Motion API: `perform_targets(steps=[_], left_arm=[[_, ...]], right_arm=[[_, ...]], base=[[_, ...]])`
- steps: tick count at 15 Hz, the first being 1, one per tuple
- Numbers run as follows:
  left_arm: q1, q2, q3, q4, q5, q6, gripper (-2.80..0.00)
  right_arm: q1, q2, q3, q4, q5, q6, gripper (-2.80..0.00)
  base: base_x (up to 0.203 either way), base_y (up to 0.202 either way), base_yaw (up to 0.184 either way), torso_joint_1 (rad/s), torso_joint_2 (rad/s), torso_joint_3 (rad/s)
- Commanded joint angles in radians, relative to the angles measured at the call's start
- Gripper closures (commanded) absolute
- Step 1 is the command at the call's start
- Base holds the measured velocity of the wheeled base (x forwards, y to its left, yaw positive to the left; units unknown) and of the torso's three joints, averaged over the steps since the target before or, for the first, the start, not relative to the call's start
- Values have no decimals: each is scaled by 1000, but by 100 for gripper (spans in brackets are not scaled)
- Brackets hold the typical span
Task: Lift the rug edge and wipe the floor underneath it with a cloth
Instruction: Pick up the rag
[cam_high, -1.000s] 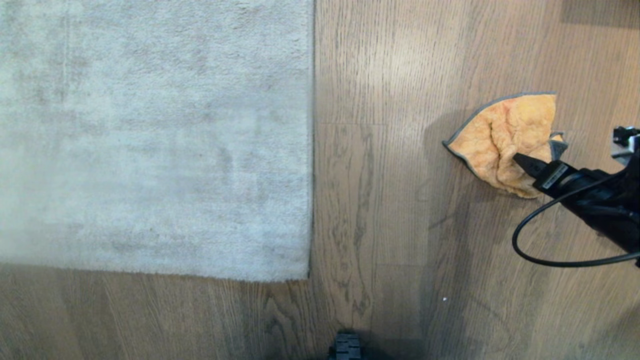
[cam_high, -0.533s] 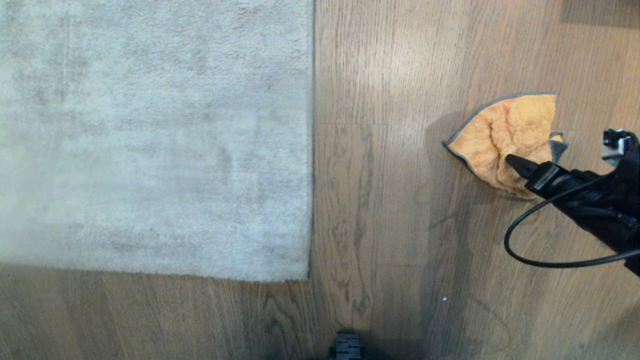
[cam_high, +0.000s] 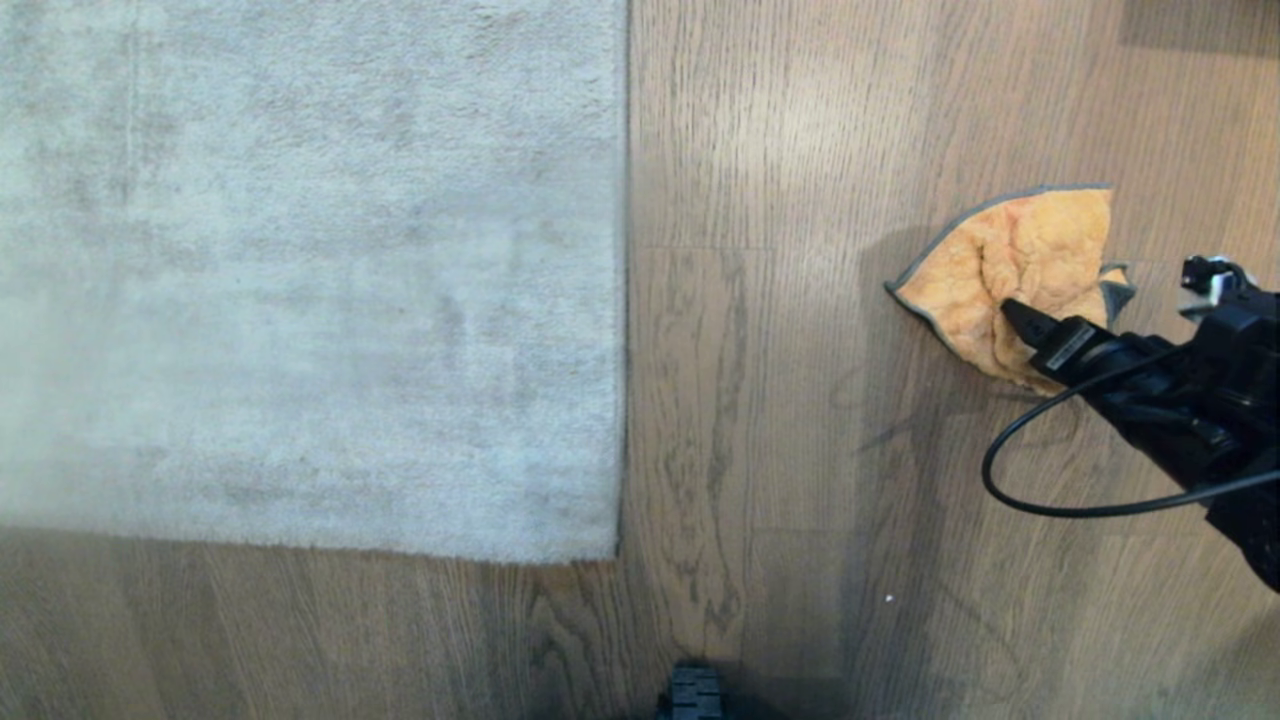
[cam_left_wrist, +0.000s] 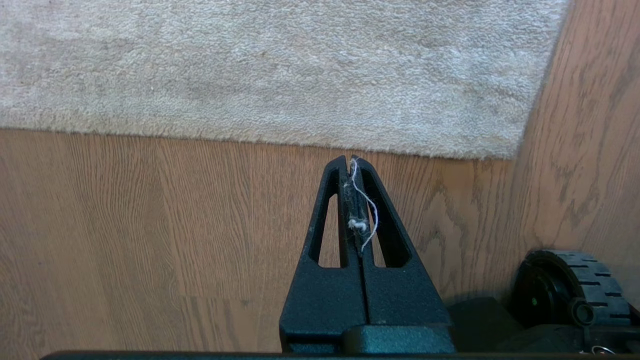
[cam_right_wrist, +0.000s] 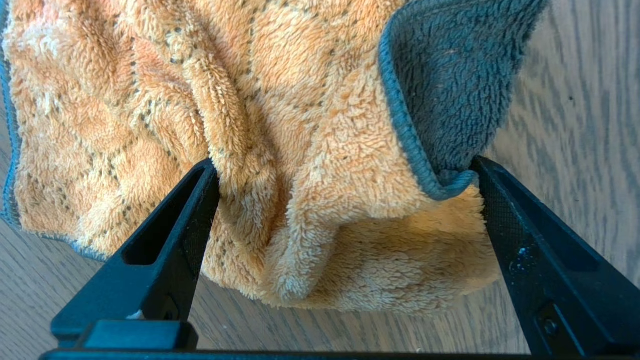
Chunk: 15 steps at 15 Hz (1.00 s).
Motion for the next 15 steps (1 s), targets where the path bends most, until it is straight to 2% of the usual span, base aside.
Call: perform_targets(steps=[1, 3, 4, 15], left_arm=[[0, 0, 0, 0, 0, -1, 0], [0, 0, 0, 0, 0, -1, 0], [0, 0, 0, 0, 0, -1, 0], [0, 0, 0, 0, 0, -1, 0]], right_arm=[[2, 4, -1, -6, -1, 2, -280], [2, 3, 5, -6, -7, 1, -280], [3, 3, 5, -7, -15, 1, 0], [31, -3, 20, -53, -22, -17, 0]], base=[[0, 0, 0, 0, 0, 0], [0, 0, 0, 0, 0, 0], [0, 0, 0, 0, 0, 0], [0, 0, 0, 0, 0, 0]])
